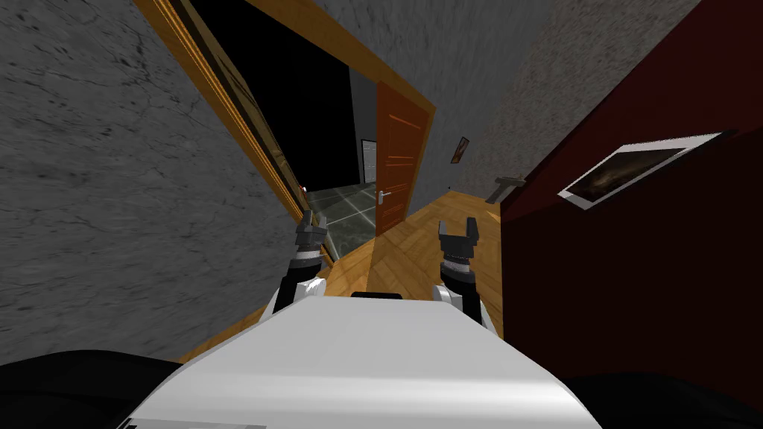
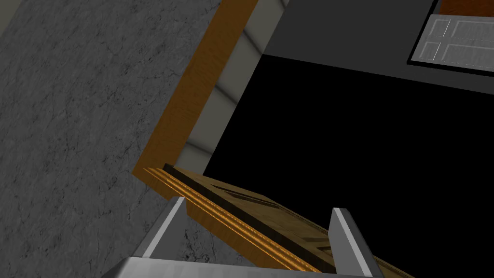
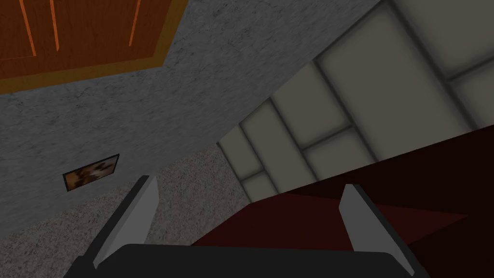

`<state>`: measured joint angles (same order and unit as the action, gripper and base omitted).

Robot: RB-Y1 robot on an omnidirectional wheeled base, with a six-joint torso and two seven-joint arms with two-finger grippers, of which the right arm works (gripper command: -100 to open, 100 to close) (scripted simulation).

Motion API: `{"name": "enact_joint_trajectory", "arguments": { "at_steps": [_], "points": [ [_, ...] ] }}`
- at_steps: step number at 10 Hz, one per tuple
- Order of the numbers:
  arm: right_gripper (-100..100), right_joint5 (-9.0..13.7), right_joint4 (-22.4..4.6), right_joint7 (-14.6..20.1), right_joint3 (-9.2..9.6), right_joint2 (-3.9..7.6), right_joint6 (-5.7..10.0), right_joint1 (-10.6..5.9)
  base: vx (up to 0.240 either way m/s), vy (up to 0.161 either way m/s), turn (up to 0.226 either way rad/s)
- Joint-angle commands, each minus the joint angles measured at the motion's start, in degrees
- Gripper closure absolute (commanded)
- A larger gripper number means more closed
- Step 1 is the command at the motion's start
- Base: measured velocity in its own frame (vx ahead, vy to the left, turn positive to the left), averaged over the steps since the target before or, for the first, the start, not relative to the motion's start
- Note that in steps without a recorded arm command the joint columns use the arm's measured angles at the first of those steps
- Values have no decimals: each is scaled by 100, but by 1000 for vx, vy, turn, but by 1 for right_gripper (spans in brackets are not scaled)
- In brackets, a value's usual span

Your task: Push the door open

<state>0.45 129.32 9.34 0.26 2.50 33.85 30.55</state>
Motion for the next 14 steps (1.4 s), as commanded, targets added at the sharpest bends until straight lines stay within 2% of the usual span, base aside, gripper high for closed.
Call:
{"name": "enact_joint_trajectory", "arguments": {
  "at_steps": [1,4,5,11,12,14],
  "points": [
    [-100,80,-204,-67,20,39,-26,-129,5,-70,137],
    [-100,171,-437,-143,42,79,-56,-277,117,-47,85],
    [-100,236,-601,-198,58,104,-78,-382,95,-60,117],
    [-100,456,-1163,-382,112,179,-150,-739,81,-54,89],
    [-100,539,-1374,-452,133,205,-177,-873,102,-74,180],
    [-100,633,-1615,-531,156,231,-208,-1025,98,-93,126]
  ]
}}
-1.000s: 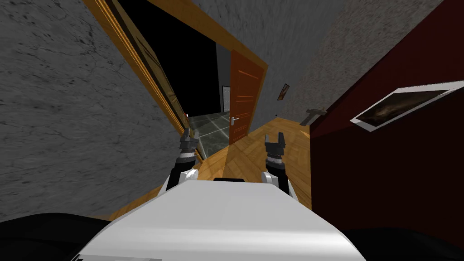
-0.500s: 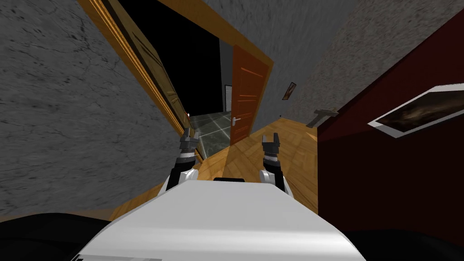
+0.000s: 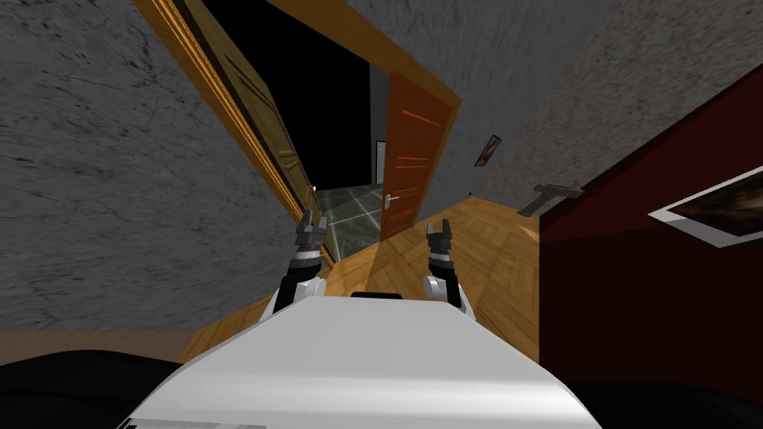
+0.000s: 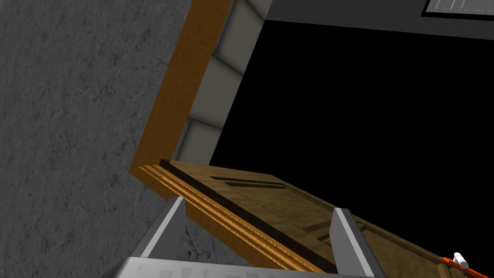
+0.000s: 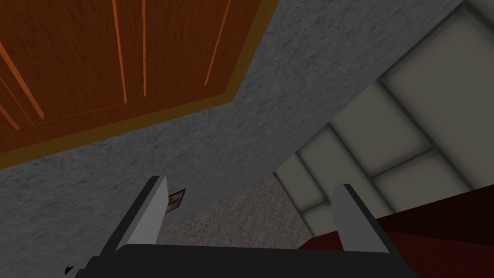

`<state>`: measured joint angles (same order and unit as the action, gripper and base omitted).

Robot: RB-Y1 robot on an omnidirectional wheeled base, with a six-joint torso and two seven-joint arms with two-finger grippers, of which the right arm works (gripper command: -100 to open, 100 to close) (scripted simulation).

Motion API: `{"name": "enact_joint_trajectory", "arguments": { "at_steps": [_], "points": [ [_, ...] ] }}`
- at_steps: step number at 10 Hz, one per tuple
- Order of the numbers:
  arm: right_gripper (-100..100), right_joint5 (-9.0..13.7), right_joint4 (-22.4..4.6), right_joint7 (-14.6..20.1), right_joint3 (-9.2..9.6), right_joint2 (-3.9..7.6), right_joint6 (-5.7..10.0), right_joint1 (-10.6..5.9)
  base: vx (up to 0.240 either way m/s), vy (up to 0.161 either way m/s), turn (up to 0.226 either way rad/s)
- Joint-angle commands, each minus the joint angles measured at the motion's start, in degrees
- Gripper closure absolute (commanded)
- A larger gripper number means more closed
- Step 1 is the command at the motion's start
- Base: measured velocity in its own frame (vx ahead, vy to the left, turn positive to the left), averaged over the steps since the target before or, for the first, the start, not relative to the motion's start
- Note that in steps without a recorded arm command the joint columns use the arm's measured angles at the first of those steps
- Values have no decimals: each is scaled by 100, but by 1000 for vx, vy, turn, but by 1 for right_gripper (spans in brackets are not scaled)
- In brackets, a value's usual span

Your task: Push the door open

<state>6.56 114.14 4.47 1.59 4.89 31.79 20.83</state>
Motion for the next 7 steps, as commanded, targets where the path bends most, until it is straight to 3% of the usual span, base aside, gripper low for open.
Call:
{"name": "enact_joint_trajectory", "arguments": {
  "at_steps": [1,7],
  "points": [
    [-100,68,-216,-83,35,5,-18,-130,101,-88,118],
    [-100,372,-992,-337,110,80,-118,-622,85,-79,120]
  ]
}}
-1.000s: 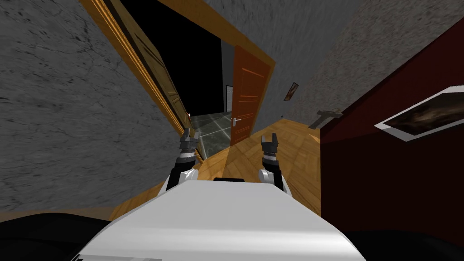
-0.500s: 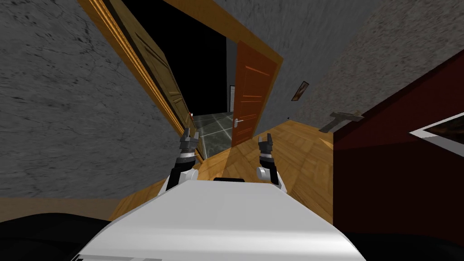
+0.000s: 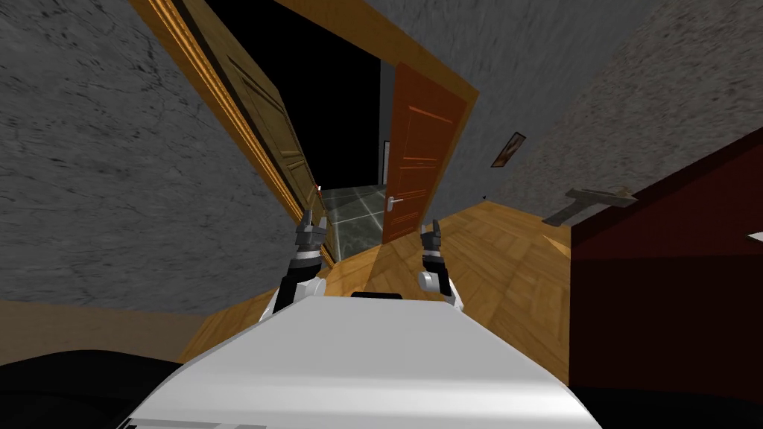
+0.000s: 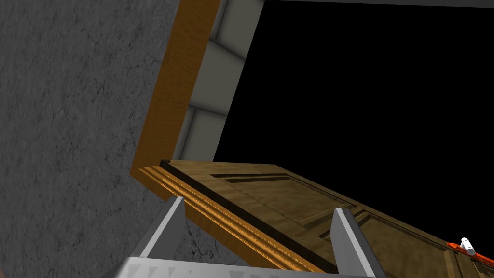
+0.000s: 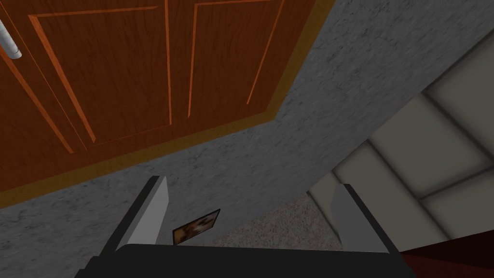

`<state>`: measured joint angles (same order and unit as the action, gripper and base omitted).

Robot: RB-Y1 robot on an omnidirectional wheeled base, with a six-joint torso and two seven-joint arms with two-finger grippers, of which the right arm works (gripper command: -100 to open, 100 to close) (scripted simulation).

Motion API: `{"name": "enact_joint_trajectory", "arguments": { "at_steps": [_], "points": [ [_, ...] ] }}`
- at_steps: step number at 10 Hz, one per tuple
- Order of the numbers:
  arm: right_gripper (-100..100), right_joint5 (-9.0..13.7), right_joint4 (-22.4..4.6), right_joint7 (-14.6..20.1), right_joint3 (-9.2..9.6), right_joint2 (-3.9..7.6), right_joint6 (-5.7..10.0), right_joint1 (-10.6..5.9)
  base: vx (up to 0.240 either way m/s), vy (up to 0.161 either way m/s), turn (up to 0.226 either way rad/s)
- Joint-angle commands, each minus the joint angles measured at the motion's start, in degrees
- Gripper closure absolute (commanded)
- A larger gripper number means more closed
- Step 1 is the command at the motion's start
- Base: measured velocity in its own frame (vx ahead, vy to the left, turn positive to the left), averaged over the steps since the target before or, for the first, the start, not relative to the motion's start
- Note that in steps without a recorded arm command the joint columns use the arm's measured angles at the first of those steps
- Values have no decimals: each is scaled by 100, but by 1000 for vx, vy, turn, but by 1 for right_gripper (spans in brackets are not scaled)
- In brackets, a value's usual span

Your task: Push the door open

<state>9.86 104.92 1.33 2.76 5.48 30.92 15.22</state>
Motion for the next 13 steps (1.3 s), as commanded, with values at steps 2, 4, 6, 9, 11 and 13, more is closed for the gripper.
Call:
{"name": "enact_joint_trajectory", "arguments": {
  "at_steps": [2,4,6,9,11,13],
  "points": [
    [-100,151,-347,-115,20,45,-66,-237,78,-84,117],
    [-100,262,-630,-207,48,68,-103,-417,74,-97,128],
    [-100,373,-914,-301,75,91,-139,-597,76,-91,135],
    [-100,544,-1350,-444,117,123,-196,-874,74,-101,129],
    [-100,658,-1641,-540,145,144,-233,-1059,77,-105,142],
    [-100,772,-1932,-635,173,164,-271,-1243,64,-97,140]
  ]
}}
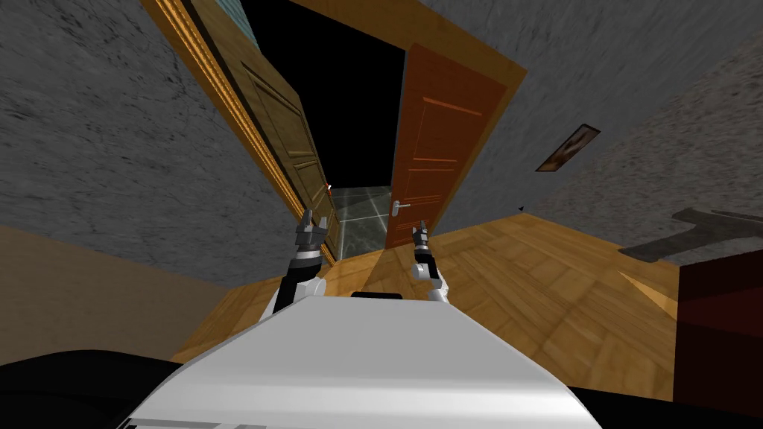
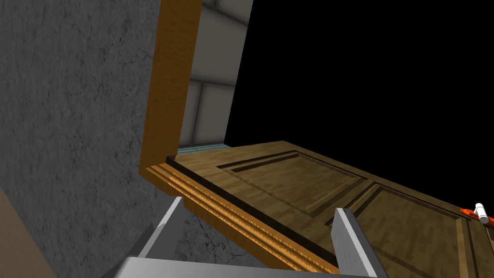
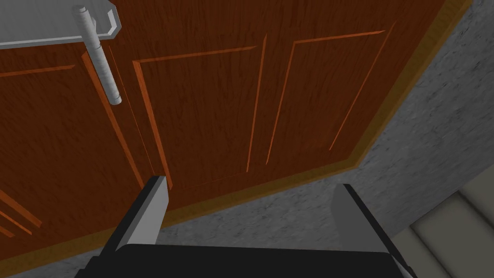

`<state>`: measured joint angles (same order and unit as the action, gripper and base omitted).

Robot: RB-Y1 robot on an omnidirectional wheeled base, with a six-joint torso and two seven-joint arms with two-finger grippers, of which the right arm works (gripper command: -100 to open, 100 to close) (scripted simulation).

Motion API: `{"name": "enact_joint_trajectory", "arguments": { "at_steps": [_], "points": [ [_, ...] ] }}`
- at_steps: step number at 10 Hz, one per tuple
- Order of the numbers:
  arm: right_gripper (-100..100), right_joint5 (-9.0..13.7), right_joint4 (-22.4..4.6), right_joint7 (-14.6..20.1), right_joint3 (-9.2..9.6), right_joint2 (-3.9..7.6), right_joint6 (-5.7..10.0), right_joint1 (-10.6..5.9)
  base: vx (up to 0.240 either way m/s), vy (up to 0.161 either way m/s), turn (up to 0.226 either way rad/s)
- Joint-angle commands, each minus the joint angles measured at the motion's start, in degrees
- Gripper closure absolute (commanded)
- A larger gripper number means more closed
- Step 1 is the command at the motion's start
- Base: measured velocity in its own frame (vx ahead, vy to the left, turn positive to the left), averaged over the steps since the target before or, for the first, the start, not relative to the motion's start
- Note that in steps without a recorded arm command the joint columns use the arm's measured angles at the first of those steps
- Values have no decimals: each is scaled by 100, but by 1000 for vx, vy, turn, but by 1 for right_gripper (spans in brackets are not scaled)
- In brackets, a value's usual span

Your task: Push the door open

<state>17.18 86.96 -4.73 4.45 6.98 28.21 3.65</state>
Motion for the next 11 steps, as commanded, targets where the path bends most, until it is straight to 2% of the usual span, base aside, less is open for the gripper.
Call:
{"name": "enact_joint_trajectory", "arguments": {
  "at_steps": [1,11],
  "points": [
    [-100,97,-280,-77,18,23,-18,-178,61,-102,125],
    [-100,641,-1668,-533,152,109,-197,-1060,55,-110,131]
  ]
}}
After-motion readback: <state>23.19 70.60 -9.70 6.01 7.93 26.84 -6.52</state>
